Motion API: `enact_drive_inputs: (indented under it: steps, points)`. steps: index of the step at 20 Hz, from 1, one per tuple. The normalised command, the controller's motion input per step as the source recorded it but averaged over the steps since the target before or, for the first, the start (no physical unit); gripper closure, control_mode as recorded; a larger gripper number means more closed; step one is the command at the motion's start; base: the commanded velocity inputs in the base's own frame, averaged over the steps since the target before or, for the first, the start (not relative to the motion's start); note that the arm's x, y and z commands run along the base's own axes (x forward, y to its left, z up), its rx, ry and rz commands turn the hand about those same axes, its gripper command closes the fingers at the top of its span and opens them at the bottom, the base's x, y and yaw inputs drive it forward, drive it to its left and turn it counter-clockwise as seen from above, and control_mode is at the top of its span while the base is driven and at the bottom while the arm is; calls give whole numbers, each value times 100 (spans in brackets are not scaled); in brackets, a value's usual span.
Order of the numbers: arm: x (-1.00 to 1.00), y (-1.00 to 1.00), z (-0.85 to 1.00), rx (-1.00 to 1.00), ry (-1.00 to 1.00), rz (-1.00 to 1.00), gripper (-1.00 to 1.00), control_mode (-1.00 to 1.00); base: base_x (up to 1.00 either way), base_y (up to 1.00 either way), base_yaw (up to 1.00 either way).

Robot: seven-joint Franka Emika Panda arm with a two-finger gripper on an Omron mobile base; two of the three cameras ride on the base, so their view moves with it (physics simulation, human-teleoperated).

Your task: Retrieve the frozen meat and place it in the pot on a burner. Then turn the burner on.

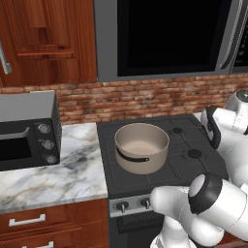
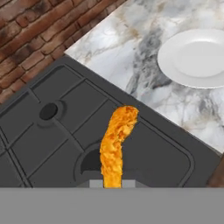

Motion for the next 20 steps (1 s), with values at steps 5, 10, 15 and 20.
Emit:
enact_drive_inputs:
  steps: [5,10,15,20]
  points:
    - [0,40,29,8,0,17,100,-100,0,0,0]
    - [-1,56,26,0,-1,14,100,-100,0,0,0]
    - [-1,75,4,-3,-2,12,100,-100,0,0,0]
    - [0,80,0,-3,-1,13,100,-100,0,0,0]
